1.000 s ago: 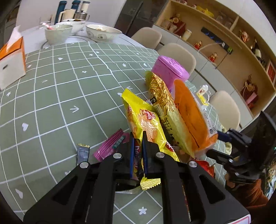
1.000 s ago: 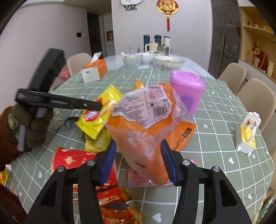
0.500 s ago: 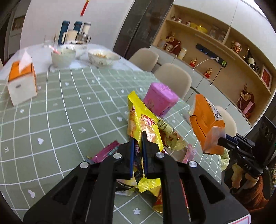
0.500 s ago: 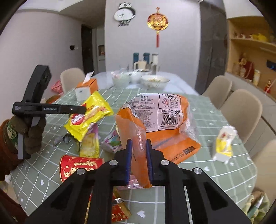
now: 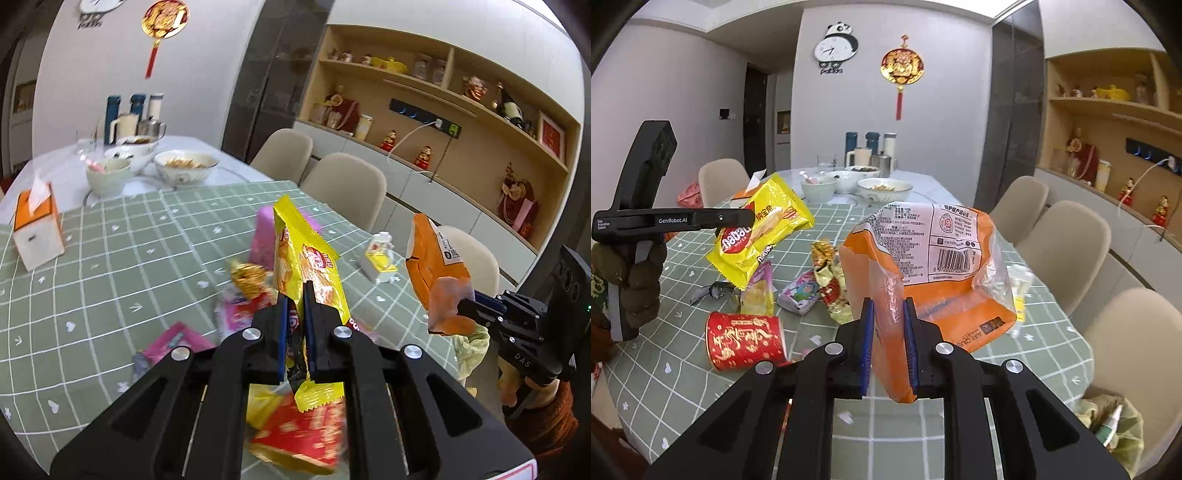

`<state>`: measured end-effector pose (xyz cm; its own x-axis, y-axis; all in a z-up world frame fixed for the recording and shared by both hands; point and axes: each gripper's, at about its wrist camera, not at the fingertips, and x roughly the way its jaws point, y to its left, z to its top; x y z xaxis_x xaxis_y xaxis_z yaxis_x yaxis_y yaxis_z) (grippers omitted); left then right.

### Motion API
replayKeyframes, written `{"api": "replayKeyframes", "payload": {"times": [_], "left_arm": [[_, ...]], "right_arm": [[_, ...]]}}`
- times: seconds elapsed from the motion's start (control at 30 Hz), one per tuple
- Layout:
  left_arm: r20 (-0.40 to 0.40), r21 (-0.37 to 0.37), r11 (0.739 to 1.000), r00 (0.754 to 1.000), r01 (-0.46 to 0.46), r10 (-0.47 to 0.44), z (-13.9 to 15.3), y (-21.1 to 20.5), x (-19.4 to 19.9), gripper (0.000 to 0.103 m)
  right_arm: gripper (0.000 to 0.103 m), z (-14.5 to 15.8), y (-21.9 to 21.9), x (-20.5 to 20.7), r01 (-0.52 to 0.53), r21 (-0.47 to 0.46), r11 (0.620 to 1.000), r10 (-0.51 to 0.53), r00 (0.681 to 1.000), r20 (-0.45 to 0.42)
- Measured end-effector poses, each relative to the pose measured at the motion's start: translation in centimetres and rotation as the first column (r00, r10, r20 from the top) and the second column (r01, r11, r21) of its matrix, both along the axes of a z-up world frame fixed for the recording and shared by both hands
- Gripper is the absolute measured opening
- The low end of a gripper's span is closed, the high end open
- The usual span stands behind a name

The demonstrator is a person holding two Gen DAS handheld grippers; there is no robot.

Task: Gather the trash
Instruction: 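Carry both bags to the yellow bin and open both tools to drop them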

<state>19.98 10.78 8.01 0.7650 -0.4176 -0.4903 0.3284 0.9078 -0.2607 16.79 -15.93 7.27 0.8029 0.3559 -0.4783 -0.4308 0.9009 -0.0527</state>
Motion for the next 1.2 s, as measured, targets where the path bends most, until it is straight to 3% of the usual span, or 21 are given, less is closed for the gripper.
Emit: {"api": "replayKeyframes", "payload": {"times": [0.2, 0.43, 0.93, 1.2], "left_arm": [[0.057, 0.014, 0.998, 0.997, 0.055, -0.056, 1.4, -5.3, -1.3, 0.008], [0.079, -0.02, 0.988, 0.986, 0.15, -0.148, 1.8, -12.6, -2.1, 0.008], [-0.019, -0.037, 0.926, 0.926, 0.377, -0.378, -1.0, -27.9, -0.4, 0.008], [-0.08, -0.04, 0.915, 0.912, 0.401, -0.403, -2.8, -30.9, 0.7, 0.008]], "right_arm": [[0.016, 0.6, -5.5, -2.1, 0.088, 0.036, 0.995, -0.089, 0.996, 0.025], [0.016, 1.2, -11.3, -5.2, 0.181, 0.002, 0.984, -0.18, 0.982, 0.061], [0.016, -1.3, -24.5, -7.8, 0.391, 0.065, 0.918, -0.393, 0.919, 0.019], [0.016, -3.1, -28.9, -6.3, 0.442, 0.124, 0.888, -0.44, 0.897, -0.041]]}}
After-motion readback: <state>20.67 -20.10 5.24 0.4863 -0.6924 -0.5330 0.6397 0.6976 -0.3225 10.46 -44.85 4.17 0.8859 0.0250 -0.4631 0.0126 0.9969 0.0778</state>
